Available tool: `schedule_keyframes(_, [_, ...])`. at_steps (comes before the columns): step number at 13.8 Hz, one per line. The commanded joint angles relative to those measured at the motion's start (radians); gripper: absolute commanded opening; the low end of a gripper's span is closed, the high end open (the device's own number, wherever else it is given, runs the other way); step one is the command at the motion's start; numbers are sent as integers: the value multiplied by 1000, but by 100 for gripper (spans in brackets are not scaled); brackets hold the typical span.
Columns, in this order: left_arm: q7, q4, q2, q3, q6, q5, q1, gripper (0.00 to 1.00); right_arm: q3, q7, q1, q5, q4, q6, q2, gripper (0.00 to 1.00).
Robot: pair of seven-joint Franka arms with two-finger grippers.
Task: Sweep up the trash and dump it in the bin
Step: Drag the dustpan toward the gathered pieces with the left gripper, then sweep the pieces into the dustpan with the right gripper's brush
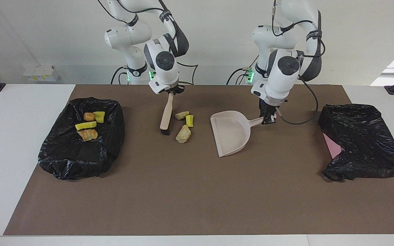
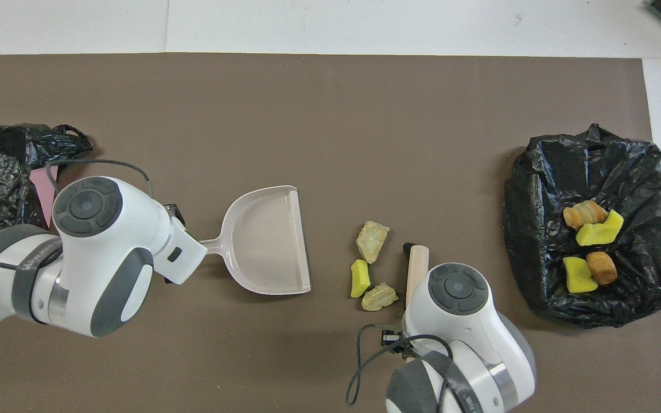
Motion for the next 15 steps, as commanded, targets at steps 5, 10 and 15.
schedule_keyframes(5, [-94, -72, -30, 13, 71, 21, -125, 0, 7, 47, 25, 118, -45, 139, 23, 0])
schedule_keyframes(10, [-95, -86, -34, 12, 82, 21, -131, 0, 10, 164, 68, 276, 4, 288, 116, 0])
schedule_keyframes(15, [-97, -110, -25, 10, 154, 21, -148, 0, 10, 202, 108, 376, 163, 305, 207, 0])
